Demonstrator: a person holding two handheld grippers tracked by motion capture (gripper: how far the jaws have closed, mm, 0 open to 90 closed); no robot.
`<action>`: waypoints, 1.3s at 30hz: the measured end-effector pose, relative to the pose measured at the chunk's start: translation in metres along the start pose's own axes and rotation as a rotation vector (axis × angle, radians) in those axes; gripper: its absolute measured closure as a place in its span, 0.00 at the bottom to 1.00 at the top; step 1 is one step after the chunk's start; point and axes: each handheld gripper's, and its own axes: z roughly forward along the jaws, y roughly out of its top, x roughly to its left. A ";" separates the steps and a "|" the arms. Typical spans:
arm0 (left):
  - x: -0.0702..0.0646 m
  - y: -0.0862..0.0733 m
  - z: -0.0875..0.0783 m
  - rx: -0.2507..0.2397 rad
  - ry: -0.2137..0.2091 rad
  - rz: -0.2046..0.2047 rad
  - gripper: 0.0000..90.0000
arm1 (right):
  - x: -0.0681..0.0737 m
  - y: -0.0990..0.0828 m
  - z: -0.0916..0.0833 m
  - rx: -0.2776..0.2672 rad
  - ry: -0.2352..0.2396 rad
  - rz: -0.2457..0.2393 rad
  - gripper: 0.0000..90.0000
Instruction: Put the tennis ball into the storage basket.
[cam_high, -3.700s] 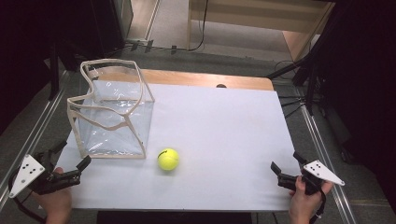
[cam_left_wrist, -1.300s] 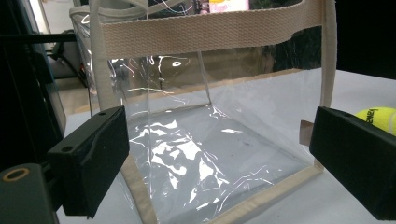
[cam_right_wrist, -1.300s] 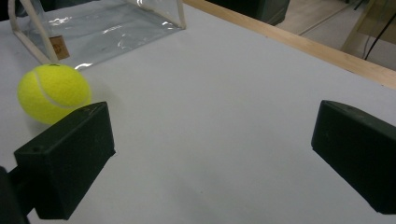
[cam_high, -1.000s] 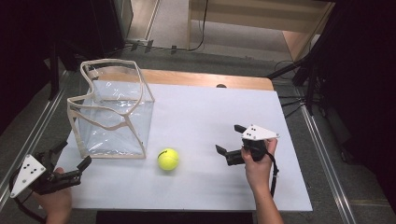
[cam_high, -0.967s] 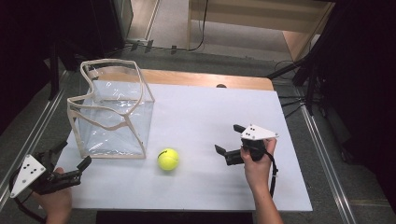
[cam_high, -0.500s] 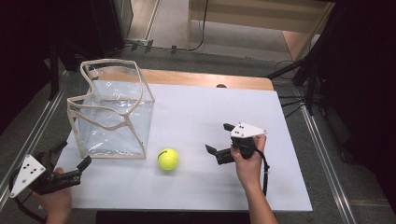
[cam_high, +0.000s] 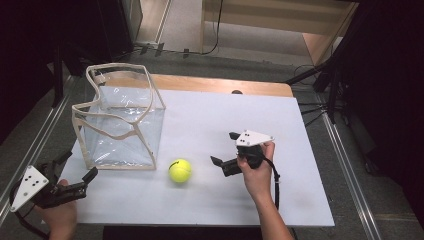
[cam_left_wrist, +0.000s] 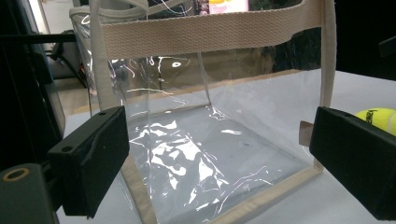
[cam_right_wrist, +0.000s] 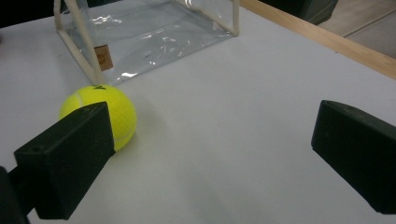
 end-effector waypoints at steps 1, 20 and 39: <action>0.000 0.000 0.000 0.000 -0.001 -0.001 0.06 | 0.001 0.001 0.001 0.001 0.004 0.001 0.00; 0.000 0.000 0.000 -0.003 0.000 -0.003 0.06 | 0.019 0.010 0.030 0.047 0.083 -0.028 0.00; 0.000 0.000 0.000 -0.002 -0.001 -0.004 0.06 | 0.036 0.011 0.054 0.108 0.147 -0.051 0.00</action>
